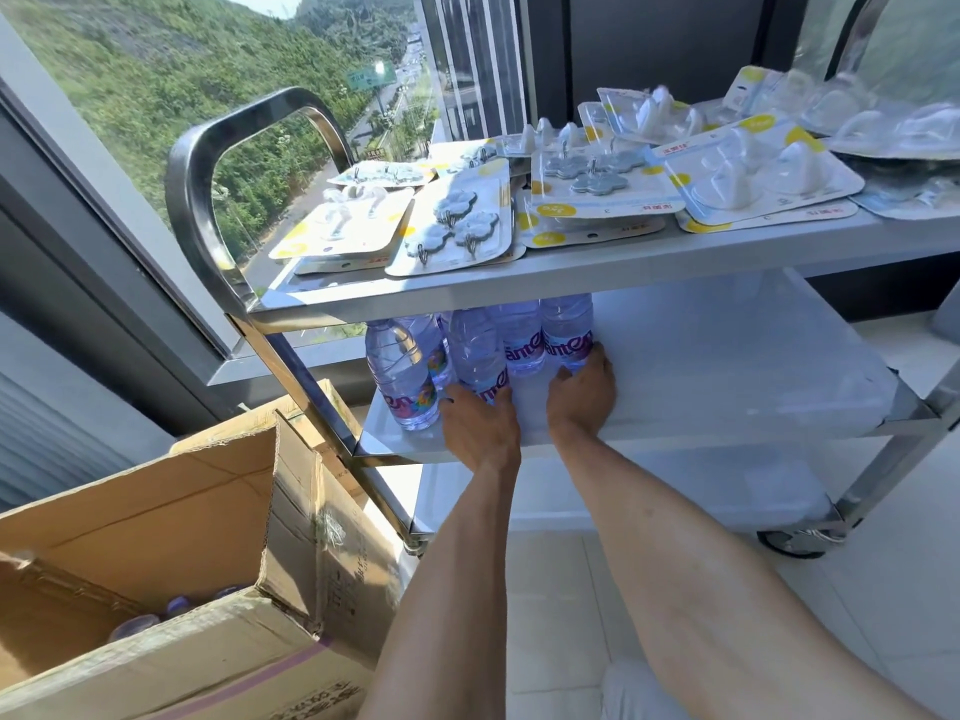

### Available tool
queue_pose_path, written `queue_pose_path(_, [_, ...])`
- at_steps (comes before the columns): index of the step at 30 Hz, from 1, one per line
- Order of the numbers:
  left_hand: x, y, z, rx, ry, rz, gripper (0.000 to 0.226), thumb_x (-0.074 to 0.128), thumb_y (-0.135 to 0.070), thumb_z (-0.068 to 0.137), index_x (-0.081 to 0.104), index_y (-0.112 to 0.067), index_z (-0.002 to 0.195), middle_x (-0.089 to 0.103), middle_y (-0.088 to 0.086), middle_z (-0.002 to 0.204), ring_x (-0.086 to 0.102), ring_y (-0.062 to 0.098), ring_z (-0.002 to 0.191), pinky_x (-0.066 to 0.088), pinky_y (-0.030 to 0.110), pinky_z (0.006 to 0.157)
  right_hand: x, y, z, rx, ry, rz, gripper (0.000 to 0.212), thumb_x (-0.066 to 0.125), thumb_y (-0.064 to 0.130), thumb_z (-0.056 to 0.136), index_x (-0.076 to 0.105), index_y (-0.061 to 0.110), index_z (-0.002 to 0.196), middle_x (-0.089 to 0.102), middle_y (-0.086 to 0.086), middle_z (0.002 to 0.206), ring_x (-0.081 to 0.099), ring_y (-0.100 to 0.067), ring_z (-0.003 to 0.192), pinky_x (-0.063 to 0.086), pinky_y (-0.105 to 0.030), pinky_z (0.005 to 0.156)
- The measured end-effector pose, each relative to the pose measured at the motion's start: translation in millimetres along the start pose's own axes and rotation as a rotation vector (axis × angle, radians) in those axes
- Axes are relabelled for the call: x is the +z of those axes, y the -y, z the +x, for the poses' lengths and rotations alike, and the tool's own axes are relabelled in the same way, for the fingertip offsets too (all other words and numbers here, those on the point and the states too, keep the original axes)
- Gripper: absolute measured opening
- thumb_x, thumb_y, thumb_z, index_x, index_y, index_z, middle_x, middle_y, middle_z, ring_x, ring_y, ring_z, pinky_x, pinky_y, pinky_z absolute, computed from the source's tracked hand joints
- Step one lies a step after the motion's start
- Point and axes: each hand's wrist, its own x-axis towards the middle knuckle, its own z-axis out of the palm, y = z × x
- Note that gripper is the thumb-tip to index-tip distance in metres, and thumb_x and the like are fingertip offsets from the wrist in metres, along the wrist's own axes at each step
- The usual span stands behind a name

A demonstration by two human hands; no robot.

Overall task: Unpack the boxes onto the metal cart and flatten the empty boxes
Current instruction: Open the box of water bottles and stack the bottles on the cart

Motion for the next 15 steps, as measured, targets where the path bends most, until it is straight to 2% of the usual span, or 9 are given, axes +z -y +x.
queue_pose_path(3, [2,-1,10,0.026,0.002,-0.034,0.054,0.069,-0.043,0.083,0.051,-0.008,0.12,0.064,0.012,0.115,0.062,0.034,0.105,0.052,0.044,0.087,0,0,0,-0.033,-0.017,-0.001,0.041,0.061,0.006,0.081,0.056,0.0,0.12,0.063,-0.017,0.119,0.057,-0.032,0.113,0.045,-0.04,0.096])
queue_pose_path(5, [3,0,12,0.052,-0.004,-0.043,0.053,0.068,-0.042,0.084,0.05,-0.009,0.121,0.064,0.012,0.116,0.062,0.033,0.105,0.053,0.043,0.087,1,-1,-1,-0.049,-0.022,-0.056,0.045,0.062,0.008,0.078,0.056,-0.002,0.121,0.062,-0.018,0.12,0.052,-0.033,0.119,0.039,-0.042,0.102])
queue_pose_path(9, [2,7,9,0.143,-0.056,0.028,0.058,0.066,-0.049,0.085,0.044,-0.012,0.123,0.061,0.011,0.117,0.063,0.033,0.102,0.052,0.042,0.08,2,2,-6,-0.083,-0.027,-0.189,0.069,0.069,0.016,0.076,0.043,0.002,0.139,0.049,-0.014,0.141,0.031,-0.03,0.14,0.022,-0.045,0.111])
queue_pose_path(12, [-1,12,7,0.242,-0.095,0.082,0.067,0.071,-0.043,0.083,0.037,-0.014,0.133,0.056,0.01,0.125,0.061,0.033,0.107,0.052,0.042,0.078,1,2,-10,-0.14,-0.028,-0.262,0.08,0.07,0.017,0.074,0.035,0.006,0.145,0.041,-0.013,0.148,0.031,-0.029,0.14,0.022,-0.047,0.111])
queue_pose_path(15, [-8,10,7,0.278,-0.107,0.058,0.073,0.074,-0.036,0.083,0.034,-0.017,0.14,0.056,0.009,0.128,0.061,0.033,0.109,0.053,0.043,0.08,-2,2,-9,-0.134,-0.045,-0.268,0.076,0.066,0.013,0.079,0.034,0.012,0.148,0.041,-0.012,0.147,0.034,-0.03,0.137,0.025,-0.046,0.109])
